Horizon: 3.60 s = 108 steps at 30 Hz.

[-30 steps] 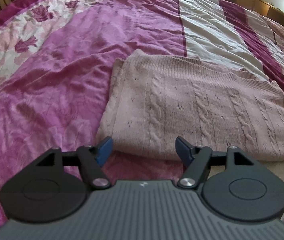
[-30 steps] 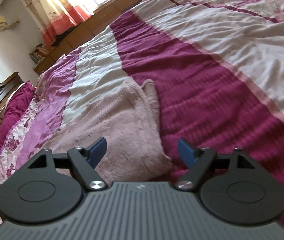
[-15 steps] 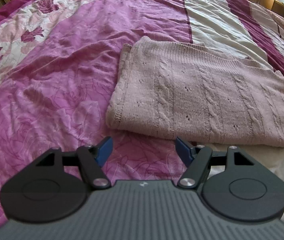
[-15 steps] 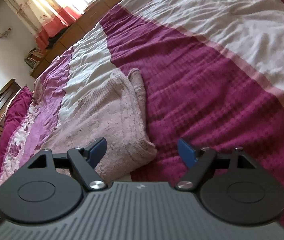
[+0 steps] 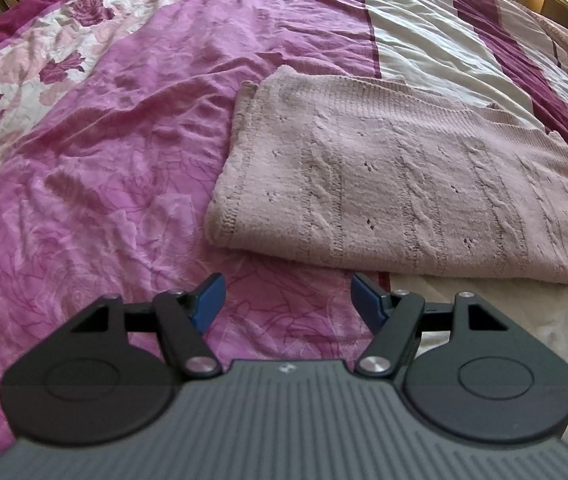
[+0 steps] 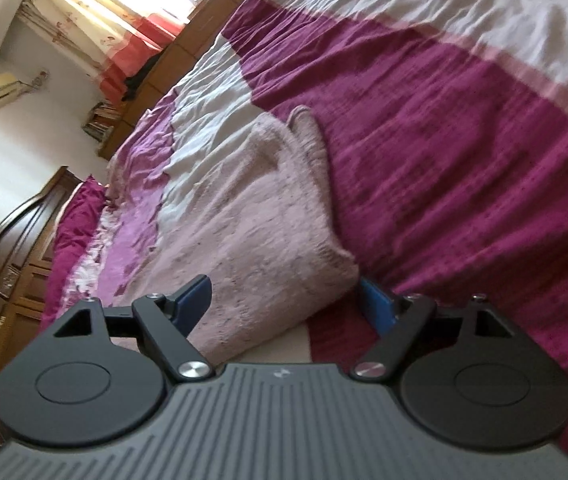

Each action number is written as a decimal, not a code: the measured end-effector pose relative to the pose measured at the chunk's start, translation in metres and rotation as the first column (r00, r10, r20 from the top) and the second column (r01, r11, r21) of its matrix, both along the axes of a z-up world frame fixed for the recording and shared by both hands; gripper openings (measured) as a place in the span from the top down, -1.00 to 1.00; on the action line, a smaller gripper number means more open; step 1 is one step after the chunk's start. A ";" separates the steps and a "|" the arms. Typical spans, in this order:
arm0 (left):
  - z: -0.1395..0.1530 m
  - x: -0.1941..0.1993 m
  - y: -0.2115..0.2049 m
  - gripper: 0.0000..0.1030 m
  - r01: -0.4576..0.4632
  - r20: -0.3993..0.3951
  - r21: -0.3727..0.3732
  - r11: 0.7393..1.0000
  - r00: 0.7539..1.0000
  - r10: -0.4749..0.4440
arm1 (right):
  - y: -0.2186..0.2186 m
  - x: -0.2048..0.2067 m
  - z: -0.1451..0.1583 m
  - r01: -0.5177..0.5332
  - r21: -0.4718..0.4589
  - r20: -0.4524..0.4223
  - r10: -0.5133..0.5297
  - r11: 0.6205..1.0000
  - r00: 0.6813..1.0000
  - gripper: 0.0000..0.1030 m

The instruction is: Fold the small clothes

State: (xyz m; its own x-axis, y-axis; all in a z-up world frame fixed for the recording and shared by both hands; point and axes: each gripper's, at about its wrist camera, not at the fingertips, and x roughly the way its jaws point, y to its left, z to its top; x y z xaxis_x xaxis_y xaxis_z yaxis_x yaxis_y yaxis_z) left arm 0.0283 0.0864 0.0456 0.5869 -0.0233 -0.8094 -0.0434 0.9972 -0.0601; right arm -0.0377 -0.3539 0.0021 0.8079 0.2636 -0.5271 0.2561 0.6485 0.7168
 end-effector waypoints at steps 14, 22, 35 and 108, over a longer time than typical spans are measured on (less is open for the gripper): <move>-0.004 -0.001 0.002 -0.37 0.001 -0.015 -0.005 1.000 1.000 -0.001 | 0.006 0.022 -0.007 0.058 0.109 0.041 -0.063 0.992 0.997 -0.66; -0.005 0.000 0.005 -0.37 -0.005 -0.028 -0.002 1.000 1.000 0.005 | 0.005 0.044 -0.009 0.077 0.086 0.053 -0.082 0.993 0.995 -0.66; -0.008 0.003 0.009 -0.37 -0.009 -0.047 0.009 1.000 0.999 0.010 | 0.002 0.072 -0.017 0.088 0.023 0.018 -0.088 0.996 0.996 0.16; 0.031 0.056 0.095 -0.37 0.000 0.162 -0.188 0.982 0.986 0.031 | 0.308 0.096 0.089 -0.533 -0.302 0.106 0.583 0.791 0.805 -0.41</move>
